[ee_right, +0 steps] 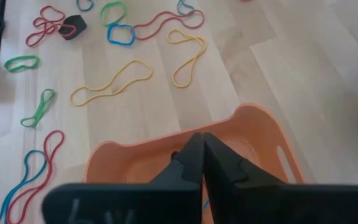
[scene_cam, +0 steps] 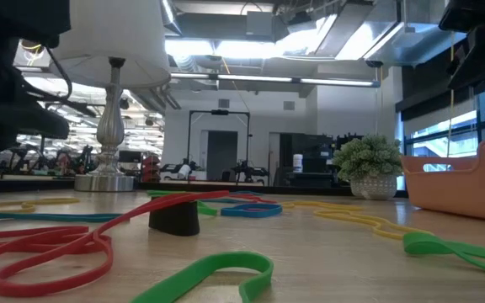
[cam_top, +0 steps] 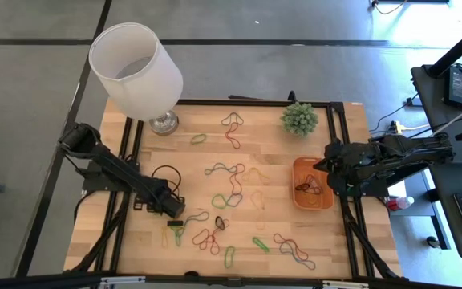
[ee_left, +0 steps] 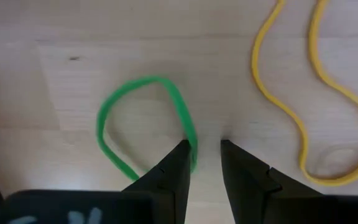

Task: Pick and place rubber bands into bin
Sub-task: Put the green rubber band into the orange bin

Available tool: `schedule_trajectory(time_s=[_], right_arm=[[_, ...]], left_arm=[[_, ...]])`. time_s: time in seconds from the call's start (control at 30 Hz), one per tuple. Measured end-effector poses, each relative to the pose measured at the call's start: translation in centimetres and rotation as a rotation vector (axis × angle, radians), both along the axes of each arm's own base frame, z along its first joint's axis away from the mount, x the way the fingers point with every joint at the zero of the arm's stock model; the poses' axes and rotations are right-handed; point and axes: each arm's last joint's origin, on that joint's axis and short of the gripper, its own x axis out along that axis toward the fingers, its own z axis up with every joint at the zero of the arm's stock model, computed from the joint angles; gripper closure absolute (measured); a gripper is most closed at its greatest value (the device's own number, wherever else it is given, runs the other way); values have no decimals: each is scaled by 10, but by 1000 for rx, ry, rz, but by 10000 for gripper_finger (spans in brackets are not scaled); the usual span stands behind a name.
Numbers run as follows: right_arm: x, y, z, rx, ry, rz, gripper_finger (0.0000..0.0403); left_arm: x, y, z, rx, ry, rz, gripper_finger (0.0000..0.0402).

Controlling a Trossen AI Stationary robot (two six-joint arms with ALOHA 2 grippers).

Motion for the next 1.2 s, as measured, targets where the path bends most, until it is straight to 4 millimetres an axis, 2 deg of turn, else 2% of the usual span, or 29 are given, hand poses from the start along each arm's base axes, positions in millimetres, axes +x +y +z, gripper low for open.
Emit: schedule_trajectory(time_s=[0.13, 0.27, 0.57, 0.8, 1.0, 1.2], right_arm=[[0, 0, 0, 1, -2, 1, 383], [0, 0, 0, 1, -4, 1, 382], [0, 0, 0, -2, -7, 2, 382], [1, 0, 0, -5, -6, 4, 382], [2, 0, 2, 1, -27, 0, 382], [13, 2, 10, 9, -133, 8, 381]], left_arm=[[2, -2, -5, -3, 5, -2, 339], [8, -5, 6, 34, -31, -55, 392], [31, -11, 60, 133, -177, -268, 399], [58, -15, 108, 334, -386, -512, 399], [83, -5, 148, 547, -543, -642, 399], [114, 14, 173, 714, -720, -789, 400]])
